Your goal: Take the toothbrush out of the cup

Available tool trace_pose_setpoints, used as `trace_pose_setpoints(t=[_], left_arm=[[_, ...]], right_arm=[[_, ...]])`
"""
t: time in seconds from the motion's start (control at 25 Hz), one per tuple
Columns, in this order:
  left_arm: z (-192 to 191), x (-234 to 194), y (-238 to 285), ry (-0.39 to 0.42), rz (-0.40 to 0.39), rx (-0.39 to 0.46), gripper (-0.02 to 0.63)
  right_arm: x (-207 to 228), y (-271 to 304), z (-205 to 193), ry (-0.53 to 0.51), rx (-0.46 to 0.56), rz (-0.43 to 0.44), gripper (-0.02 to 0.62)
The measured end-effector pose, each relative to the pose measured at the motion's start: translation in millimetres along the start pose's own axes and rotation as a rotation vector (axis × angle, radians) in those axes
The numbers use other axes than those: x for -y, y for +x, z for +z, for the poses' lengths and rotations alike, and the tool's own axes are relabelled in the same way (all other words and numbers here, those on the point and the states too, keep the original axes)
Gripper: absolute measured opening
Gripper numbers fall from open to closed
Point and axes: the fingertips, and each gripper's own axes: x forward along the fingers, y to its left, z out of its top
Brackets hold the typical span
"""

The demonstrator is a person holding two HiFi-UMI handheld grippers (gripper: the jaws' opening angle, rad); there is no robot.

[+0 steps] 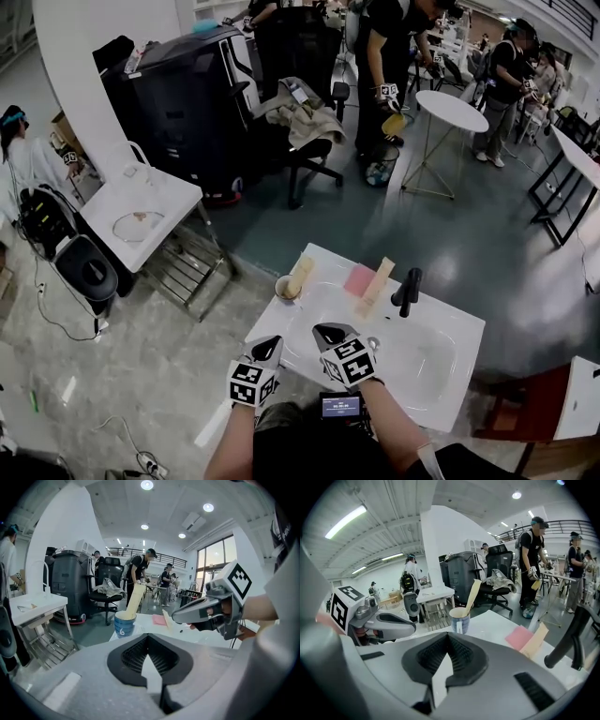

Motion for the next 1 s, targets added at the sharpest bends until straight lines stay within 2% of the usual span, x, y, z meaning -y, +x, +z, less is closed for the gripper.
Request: trace_pose_setpoints(t=[0.2, 0.8, 1.0], left_arm=[[-5.5, -8.9, 11.8, -0.013, -0.001, -0.017, 0.006], [44.8, -60.6, 62.5, 0.027, -0.084, 0.013, 0.006], [41.6, -75.9, 73.8, 0.020, -0.089, 0.005, 0.006]], right_arm=[[14.9, 9.5, -1.3, 0.029, -0.001, -0.010, 0.009], [54.0, 64.7, 49.6, 0.154, 0.061, -0.064, 0.012], [59.9, 84.9, 56.0, 0.210, 0.078, -0.035, 0.110]])
